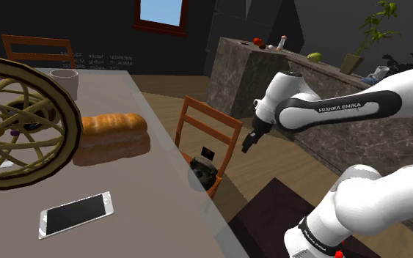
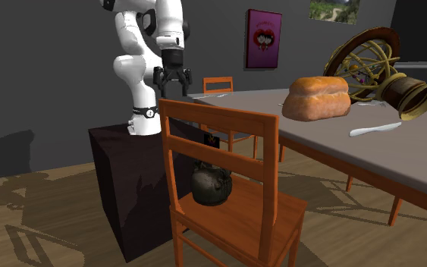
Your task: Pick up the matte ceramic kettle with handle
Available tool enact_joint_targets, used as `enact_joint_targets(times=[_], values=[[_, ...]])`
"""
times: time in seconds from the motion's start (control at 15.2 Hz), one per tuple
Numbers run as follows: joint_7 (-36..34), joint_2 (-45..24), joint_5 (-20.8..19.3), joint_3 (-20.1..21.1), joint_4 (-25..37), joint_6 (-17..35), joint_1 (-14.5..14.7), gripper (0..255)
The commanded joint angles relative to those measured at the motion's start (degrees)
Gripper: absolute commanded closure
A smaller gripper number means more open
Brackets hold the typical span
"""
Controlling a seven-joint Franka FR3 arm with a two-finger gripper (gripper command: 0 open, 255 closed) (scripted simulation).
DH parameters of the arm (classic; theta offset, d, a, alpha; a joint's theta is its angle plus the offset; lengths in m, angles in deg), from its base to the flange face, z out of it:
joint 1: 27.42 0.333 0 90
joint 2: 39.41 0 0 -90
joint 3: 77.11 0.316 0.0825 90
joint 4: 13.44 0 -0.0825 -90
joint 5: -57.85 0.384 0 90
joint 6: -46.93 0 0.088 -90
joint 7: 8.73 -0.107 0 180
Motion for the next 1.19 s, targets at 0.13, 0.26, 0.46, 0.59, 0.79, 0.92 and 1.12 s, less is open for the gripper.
enact_joint_targets(times=[0.13, 0.26, 0.46, 0.59, 0.79, 0.92, 1.12], values=[[-0.19, -9.30, -0.39, -0.07, -1.54, 12.86, 0.77, 0], [-0.28, -14.56, -0.60, -0.05, -1.48, 18.93, 1.09, 0], [-0.53, -23.01, -0.97, 0.15, -0.46, 27.67, 1.47, 0], [-0.86, -28.85, -1.41, 0.38, 0.81, 33.11, 1.63, 0], [-2.06, -37.63, -2.89, 0.68, 3.57, 40.46, 1.78, 0], [-3.37, -43.40, -4.45, 0.22, 5.94, 44.75, 2.45, 0], [-4.08, -48.08, -5.11, -0.75, 7.84, 48.10, 3.62, 0]])
